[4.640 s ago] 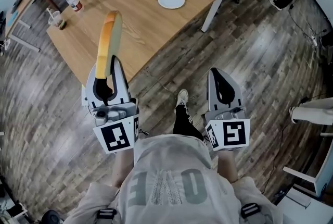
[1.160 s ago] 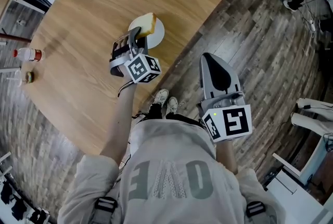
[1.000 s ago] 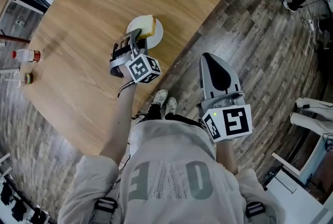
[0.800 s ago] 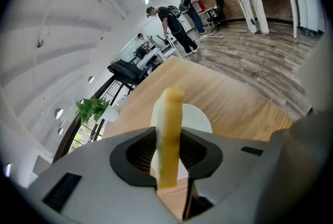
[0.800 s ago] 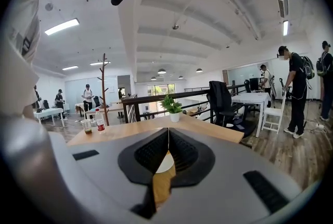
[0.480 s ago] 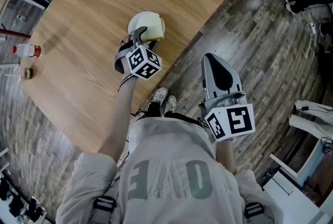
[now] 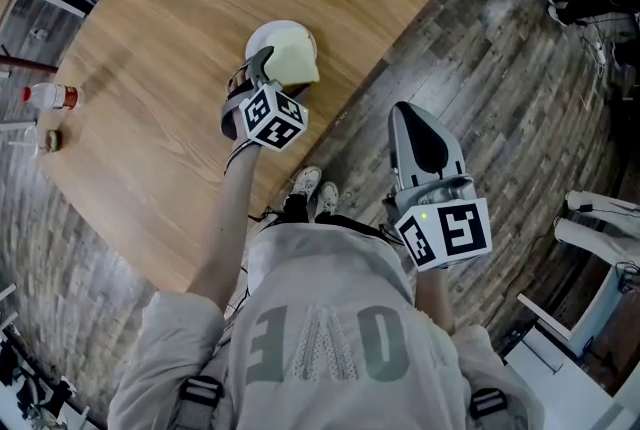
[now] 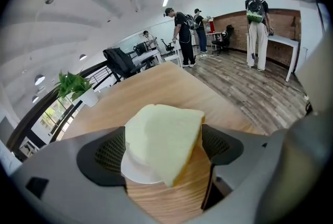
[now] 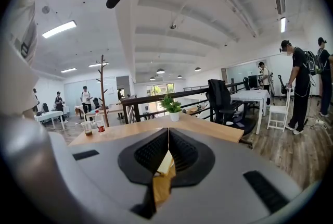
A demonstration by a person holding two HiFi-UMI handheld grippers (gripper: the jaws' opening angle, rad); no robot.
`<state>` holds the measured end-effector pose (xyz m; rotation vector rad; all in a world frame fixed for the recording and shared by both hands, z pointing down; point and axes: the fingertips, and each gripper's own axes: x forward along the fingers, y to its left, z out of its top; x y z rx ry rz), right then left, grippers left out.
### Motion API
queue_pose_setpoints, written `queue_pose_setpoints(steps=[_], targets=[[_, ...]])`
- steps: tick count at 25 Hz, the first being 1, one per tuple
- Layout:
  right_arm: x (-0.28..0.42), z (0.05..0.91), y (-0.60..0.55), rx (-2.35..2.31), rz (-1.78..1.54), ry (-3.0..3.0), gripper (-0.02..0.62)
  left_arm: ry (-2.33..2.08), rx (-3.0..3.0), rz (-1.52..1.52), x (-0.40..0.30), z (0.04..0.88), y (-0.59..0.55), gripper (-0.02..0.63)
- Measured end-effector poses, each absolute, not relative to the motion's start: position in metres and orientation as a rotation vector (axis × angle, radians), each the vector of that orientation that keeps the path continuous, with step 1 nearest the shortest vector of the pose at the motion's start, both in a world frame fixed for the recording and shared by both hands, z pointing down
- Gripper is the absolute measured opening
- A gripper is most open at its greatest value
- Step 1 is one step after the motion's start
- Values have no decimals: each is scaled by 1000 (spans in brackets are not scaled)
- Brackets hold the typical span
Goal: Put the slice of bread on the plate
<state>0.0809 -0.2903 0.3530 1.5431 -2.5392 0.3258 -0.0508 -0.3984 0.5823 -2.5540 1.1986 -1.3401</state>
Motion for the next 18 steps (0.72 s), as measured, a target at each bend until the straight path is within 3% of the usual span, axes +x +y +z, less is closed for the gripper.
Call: queue_pose_setpoints(steps=[4, 10, 18], targets=[[81, 351, -288, 1546, 320, -2543, 18, 1299, -2651, -1171, -47, 560, -401, 489], [82, 345, -291, 1553, 301, -2565, 18, 1445, -2700, -817, -45, 482, -412, 491], [69, 303, -299, 1521, 112, -2666, 18, 1518, -2647, 25, -57, 292, -388, 489]])
